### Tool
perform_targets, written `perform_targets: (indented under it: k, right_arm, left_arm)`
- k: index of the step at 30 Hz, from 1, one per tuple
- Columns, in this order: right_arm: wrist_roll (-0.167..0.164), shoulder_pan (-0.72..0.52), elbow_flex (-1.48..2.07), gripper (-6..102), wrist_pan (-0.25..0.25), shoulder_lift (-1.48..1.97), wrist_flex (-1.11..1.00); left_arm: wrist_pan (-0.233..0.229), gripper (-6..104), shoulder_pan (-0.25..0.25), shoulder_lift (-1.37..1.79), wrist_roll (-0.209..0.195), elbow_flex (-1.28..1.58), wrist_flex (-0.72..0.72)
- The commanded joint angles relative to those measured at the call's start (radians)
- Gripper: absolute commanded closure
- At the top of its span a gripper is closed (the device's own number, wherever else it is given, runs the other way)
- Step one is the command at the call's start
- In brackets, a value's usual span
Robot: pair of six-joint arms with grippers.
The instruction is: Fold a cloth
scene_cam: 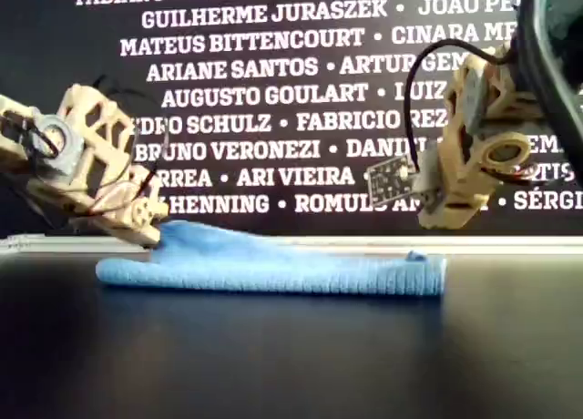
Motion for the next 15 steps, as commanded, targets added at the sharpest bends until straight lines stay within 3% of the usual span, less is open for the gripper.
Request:
perform_targets:
  k: [1, 10, 15]
  right_arm:
    - [0.005, -0.008, -0.080, 23, -0.005, 0.041, -0.040]
    - [-0.006, -0.014, -0.044, 23, -0.009, 0.137, 0.011]
    - [-0.006, -0.021, 0.072, 22, -0.011, 0.416, 0.252]
  left_arm:
    - [-0.005, 19, 0.020, 0.040, 0.006, -0.061, -0.023]
    - [-0.009, 13, 0.021, 0.112, 0.006, -0.021, -0.002]
    - [-0.009, 13, 0.021, 0.431, 0.006, 0.253, 0.087]
